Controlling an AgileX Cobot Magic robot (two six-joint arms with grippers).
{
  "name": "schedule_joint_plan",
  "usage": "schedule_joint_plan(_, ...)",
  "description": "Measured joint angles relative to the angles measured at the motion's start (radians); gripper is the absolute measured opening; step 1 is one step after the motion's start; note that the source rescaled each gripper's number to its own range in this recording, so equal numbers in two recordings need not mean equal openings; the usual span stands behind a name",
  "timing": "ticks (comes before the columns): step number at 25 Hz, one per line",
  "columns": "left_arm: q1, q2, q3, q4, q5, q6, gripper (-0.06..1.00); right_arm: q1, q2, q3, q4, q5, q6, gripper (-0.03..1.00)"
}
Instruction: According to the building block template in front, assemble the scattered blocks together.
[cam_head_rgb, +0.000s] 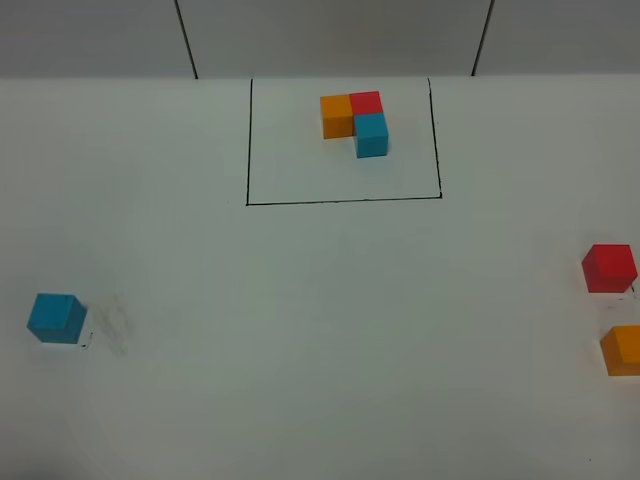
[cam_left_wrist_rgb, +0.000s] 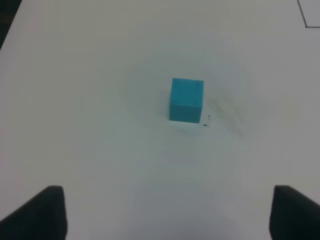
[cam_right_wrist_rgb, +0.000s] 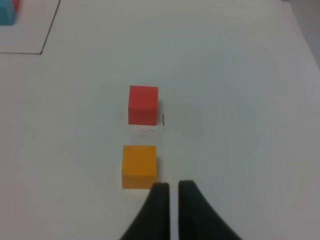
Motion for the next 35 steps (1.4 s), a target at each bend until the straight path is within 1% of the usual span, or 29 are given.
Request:
schedule_joint_plan(2, 0.0, 0.0, 0.0, 0.031, 0.0, -0.033, 1.0, 0.0, 0.0, 0.0, 0.0, 0.0, 0.0, 0.0)
schedule_joint_plan(5, 0.0, 0.0, 0.0, 0.064, 0.0, -0.061, 1.0, 0.0, 0.0, 0.0, 0.0, 0.0, 0.0, 0.0)
schedule_joint_plan(12, 0.0, 0.0, 0.0, 0.072, 0.0, -0.065, 0.91, 0.0, 0.0, 0.0, 0.0, 0.0, 0.0, 0.0)
schedule_joint_plan(17, 0.0, 0.036, -0.001, 0.072, -0.001, -0.065, 0.89, 0.0, 0.0, 0.0, 0.0, 0.0, 0.0, 0.0)
schedule_joint_plan(20, 0.0, 0.146, -0.032, 0.06, -0.01, -0.065, 0.89, 0.0, 0.0, 0.0, 0.0, 0.0, 0.0, 0.0)
schedule_joint_plan(25, 0.0, 0.397, -0.156, -0.015, -0.052, -0.064, 0.89, 0.0, 0.0, 0.0, 0.0, 0.0, 0.0, 0.0)
schedule_joint_plan(28, 0.0, 0.553, -0.218, -0.037, -0.091, -0.054, 0.89, 0.0, 0.0, 0.0, 0.0, 0.0, 0.0, 0.0)
schedule_joint_plan(35, 0.0, 0.865, -0.24, -0.069, -0.189, -0.03, 0.89, 0.0, 0.0, 0.0, 0.0, 0.0, 0.0, 0.0)
